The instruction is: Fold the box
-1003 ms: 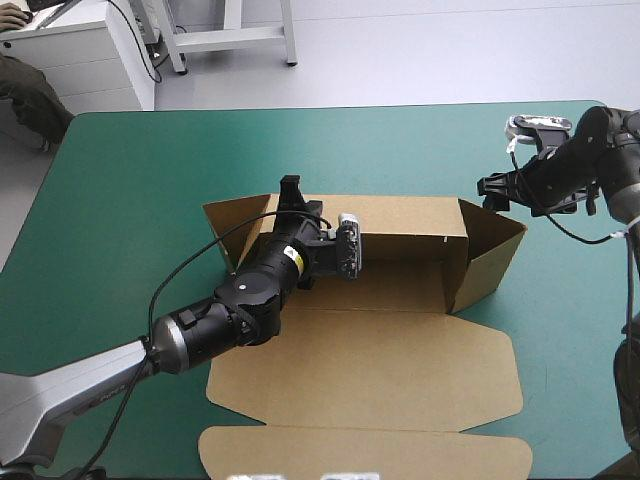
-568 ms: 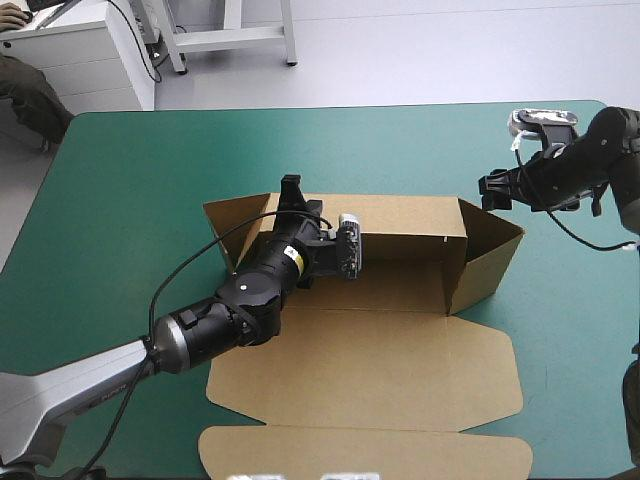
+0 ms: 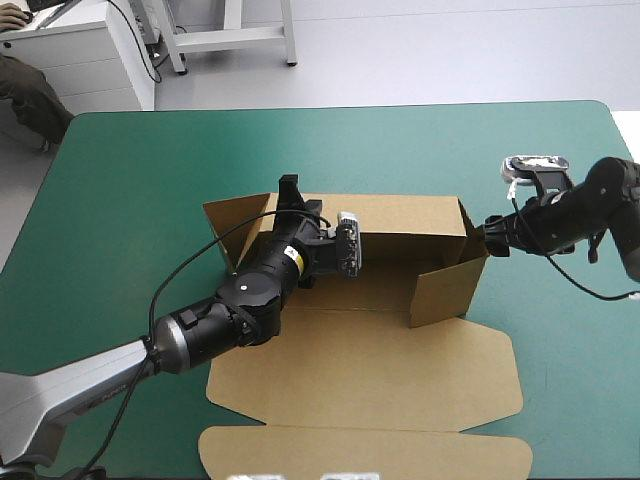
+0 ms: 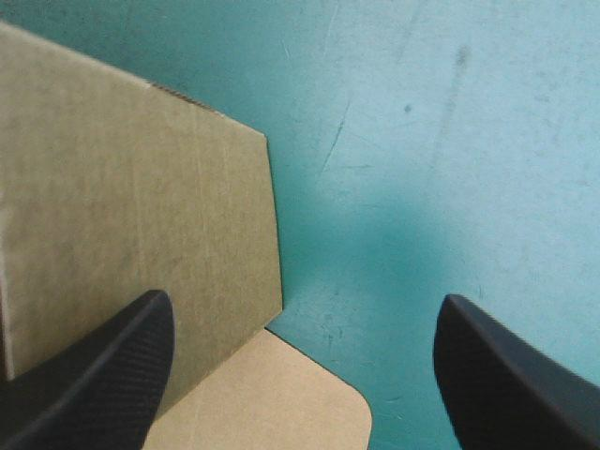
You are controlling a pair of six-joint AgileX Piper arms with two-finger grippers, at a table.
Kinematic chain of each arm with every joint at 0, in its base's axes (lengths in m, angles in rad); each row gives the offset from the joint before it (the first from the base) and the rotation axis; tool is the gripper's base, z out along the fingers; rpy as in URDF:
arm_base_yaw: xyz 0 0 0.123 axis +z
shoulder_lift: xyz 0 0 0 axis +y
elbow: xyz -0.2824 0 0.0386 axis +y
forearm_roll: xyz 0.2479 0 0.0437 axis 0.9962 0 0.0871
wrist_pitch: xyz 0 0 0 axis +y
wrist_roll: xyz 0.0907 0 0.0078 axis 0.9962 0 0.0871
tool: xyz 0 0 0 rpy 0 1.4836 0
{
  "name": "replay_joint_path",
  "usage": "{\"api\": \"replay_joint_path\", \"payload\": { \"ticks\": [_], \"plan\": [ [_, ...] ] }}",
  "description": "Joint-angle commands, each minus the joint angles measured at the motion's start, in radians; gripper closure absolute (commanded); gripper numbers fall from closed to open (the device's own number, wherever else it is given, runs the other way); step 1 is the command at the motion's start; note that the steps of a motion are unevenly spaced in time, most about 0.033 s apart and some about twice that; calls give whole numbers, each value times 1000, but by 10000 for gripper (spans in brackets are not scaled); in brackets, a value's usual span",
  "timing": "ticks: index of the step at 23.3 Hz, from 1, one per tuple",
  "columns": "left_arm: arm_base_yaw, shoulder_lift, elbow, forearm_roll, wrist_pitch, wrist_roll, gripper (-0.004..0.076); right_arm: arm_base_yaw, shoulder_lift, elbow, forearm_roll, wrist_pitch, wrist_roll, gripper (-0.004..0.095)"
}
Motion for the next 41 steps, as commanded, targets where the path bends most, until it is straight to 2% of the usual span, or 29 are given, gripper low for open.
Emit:
{"api": "replay_joint_path", "payload": {
  "ticks": [1,5,10,17,21,24,31,36,41],
  "plan": [
    [-1,-21,-16,-36,59,-35,731,-9,-120,84,77,-87,-97,194],
    [-1,-21,-16,-36,59,-35,731,-9,-173,195,185,-144,-212,194],
    [-1,-21,-16,-41,59,-35,731,-9,-178,229,314,-100,-307,194],
    [-1,-21,-16,-41,59,-35,731,-9,-195,229,387,-76,-369,194],
    [-1,-21,-16,-48,50,-39,731,19,-193,229,464,-125,-432,194],
    [-1,-21,-16,-48,49,-39,731,86,-191,229,454,-216,-434,194],
    [-1,-21,-16,-104,38,-32,731,190,-172,229,377,-336,-427,194],
    [-1,7,-16,-337,45,209,731,189,-162,229,306,-354,-432,194],
    [-1,25,-16,-380,49,234,731,189,-147,229,294,-429,-451,194]
  ]
}}
